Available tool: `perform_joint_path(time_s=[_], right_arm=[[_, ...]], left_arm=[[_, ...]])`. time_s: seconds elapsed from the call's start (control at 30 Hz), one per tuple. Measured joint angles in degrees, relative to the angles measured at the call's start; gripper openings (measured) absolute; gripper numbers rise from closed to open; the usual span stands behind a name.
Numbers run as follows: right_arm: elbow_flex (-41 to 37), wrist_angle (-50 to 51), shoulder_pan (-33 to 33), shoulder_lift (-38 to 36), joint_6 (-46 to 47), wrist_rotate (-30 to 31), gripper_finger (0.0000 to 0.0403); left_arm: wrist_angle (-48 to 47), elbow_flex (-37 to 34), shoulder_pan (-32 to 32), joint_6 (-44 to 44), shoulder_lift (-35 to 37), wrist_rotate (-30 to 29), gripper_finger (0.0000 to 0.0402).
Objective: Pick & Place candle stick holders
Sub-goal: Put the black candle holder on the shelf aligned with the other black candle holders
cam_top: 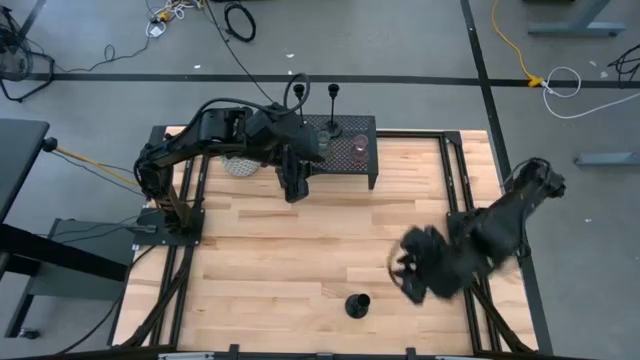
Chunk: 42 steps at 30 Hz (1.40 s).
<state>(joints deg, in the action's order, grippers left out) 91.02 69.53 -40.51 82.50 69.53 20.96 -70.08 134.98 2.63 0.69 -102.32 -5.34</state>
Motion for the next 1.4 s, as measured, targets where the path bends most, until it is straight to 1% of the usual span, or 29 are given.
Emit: perform_joint_path(time_s=[0.07, 0.13, 0.2, 0.27, 0.33, 0.43, 0.5, 0.57, 0.63, 0.73, 0.83, 1.03, 1.23, 1.33, 1.4], right_arm=[[-4.03, -4.13, -5.16, 0.02, 4.59, 5.39, 0.0165], [-8.63, -9.91, -9.42, 0.01, 7.4, 9.36, 0.0165], [-14.38, -17.98, -12.61, 0.18, 7.87, 11.82, 0.0165], [-20.51, -28.15, -15.14, 0.79, 7.22, 14.98, 0.0165], [-26.51, -39.56, -16.9, 1.64, 6.1, 18.63, 0.0165], [-34.04, -55.84, -17.81, 3.51, 3.74, 19.96, 0.0165], [-37.37, -63.44, -17.61, 4.71, 2.62, 20.65, 0.0165], [-39.48, -68.66, -17.16, 5.85, 0.86, 22.35, 0.0165], [-40.29, -71.56, -16.36, 6.9, -1.62, 23.05, 0.0165], [-40.36, -71.94, -14.83, 8.05, -4.28, 23.12, 0.0165], [-40.39, -71.76, -13.18, 9.09, -6.19, 23.18, 0.0165], [-40.41, -73.89, -9.27, 9.99, -8.94, 22.96, 0.0165], [-40.41, -76.64, -6.15, 9.97, -15.5, 17.8, 0.0164], [-40.41, -76.68, -5.28, 9.97, -16.09, 15.86, 0.016], [-40.41, -76.66, -5.09, 9.97, -15.8, 15.73, 0.0147]], left_arm=[[0.0, 0.0, -0.02, 0.04, 0.0, 0.0, 0.0119], [0.02, 0.01, -0.02, 0.07, 0.0, 0.02, 0.0119], [0.03, 0.0, -0.02, 0.09, 0.0, 0.0, 0.0119], [0.04, 0.01, 0.0, 0.09, 0.0, 0.0, 0.0119], [0.08, 0.01, 0.02, 0.07, 0.0, 0.01, 0.0119], [0.1, 0.0, 0.02, 0.08, 0.0, 0.0, 0.0119], [0.13, 0.02, 0.02, 0.07, 0.0, 0.0, 0.0119], [0.64, 0.0, 0.1, 0.09, 0.0, 0.0, 0.0119], [1.27, 0.0, 0.17, 0.09, 0.0, -0.39, 0.0119], [2.84, 0.0, 0.19, 0.09, 0.0, -3.46, 0.0119], [3.11, 0.0, 0.2, 0.08, 0.0, -5.11, 0.0119], [3.04, 0.0, 0.2, 0.13, 0.0, -5.55, 0.0119], [3.02, 0.0, 0.2, 0.15, 0.0, -5.62, 0.0119], [3.01, 0.0, 0.17, 0.15, 0.0, -6.3, 0.0119], [2.99, 0.0, 0.2, 0.15, 0.0, -6.49, 0.0119]])
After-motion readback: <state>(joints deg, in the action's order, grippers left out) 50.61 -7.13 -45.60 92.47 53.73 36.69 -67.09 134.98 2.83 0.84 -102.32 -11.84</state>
